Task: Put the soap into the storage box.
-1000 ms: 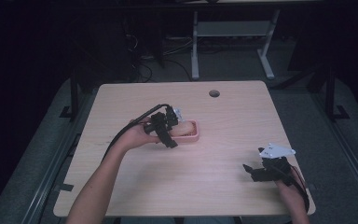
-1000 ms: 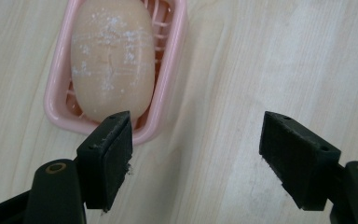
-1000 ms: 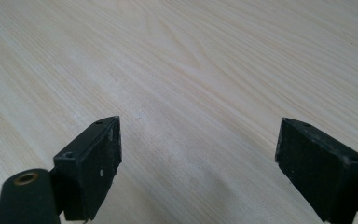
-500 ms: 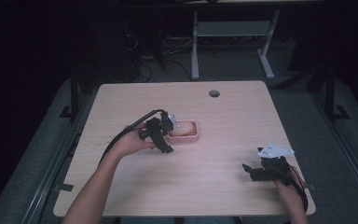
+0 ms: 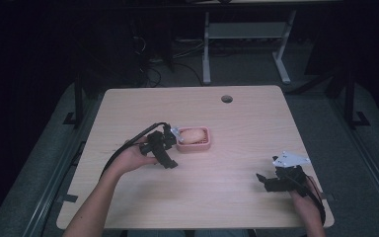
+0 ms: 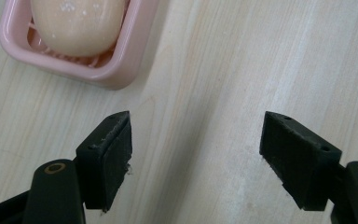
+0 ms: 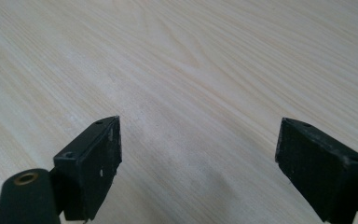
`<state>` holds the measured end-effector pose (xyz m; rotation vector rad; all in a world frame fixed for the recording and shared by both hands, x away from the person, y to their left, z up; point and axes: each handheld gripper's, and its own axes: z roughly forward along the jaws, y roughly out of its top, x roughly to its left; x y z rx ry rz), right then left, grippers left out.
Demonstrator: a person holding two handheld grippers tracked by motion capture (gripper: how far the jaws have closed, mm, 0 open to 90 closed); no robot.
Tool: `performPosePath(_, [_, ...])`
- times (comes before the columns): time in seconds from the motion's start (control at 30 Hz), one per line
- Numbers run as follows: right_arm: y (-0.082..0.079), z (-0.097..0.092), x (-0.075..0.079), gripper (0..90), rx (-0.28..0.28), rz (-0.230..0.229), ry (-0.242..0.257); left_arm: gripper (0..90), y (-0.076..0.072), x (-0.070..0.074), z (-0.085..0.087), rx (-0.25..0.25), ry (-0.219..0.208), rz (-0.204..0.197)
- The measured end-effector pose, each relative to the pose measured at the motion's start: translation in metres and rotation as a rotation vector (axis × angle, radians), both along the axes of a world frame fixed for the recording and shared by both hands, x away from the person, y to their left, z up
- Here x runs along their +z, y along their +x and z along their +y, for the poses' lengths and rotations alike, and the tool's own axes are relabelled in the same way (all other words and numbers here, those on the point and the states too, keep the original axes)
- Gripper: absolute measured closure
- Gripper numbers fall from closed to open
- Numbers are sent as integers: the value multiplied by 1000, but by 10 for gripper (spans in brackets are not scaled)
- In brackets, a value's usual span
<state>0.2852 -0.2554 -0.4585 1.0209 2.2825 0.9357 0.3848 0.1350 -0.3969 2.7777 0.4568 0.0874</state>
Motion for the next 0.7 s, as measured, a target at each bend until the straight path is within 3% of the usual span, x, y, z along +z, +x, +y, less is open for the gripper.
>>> performPosePath(0.33, [0,-1,-1,138,-6,3,-5,243,-10,-7,4,-1,3,-6])
performPosePath(0.7, [0,0,-2,138,-3,8,-15,242,-23,-12,13,8,-25,-6])
